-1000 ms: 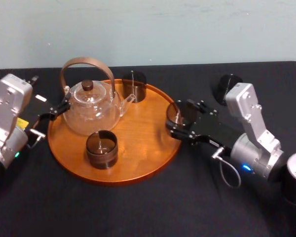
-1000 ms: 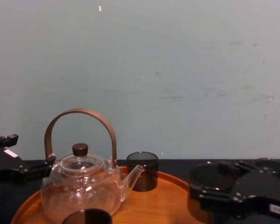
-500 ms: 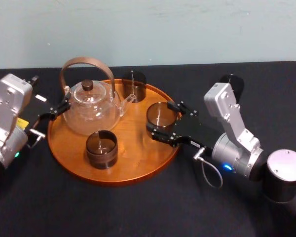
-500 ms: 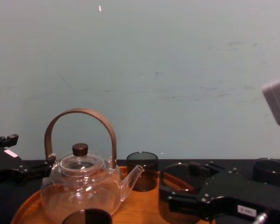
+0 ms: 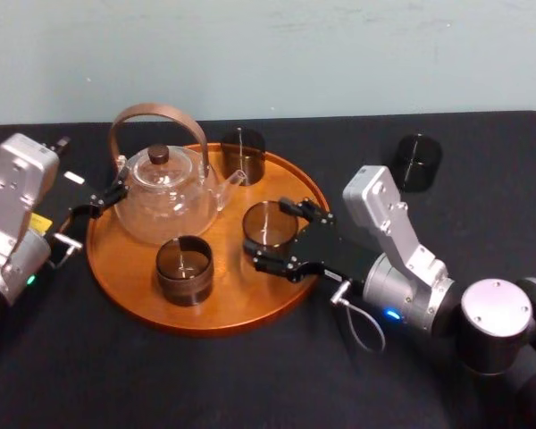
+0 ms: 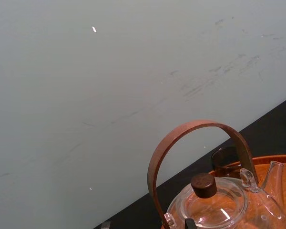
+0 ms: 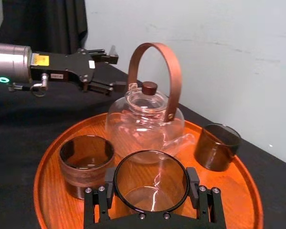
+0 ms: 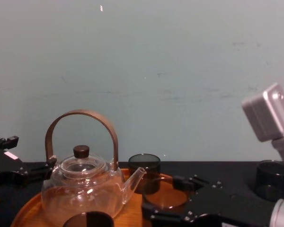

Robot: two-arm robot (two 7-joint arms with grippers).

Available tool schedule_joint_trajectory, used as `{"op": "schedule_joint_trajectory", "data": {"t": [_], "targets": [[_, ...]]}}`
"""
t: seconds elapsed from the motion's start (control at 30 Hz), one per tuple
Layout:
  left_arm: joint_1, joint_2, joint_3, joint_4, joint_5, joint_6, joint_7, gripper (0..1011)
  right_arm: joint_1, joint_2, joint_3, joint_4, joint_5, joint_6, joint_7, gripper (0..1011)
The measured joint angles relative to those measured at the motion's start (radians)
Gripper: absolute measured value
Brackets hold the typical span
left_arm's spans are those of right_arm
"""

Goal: Pick up the glass from the table and place it on the tray.

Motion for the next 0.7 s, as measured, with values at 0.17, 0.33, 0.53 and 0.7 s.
{"op": "schedule_joint_trajectory", "data": {"t": [0.17,0.33,0.53,0.7], "targets": [[0.0,0.0,0.0,0.0,0.0,0.0,0.0,1009,0.005,-0.007,-0.012,0.012,-0.007,-0.004,0.002,905],[0.0,0.0,0.0,0.0,0.0,0.0,0.0,1009,0.01,-0.015,-0.025,0.028,-0.017,-0.01,0.002,905],[0.0,0.0,0.0,0.0,0.0,0.0,0.0,1009,0.016,-0.024,-0.034,0.046,-0.022,-0.018,0.006,905],[0.0,0.0,0.0,0.0,0.0,0.0,0.0,1009,0.021,-0.031,-0.041,0.062,-0.025,-0.023,0.009,906]]}}
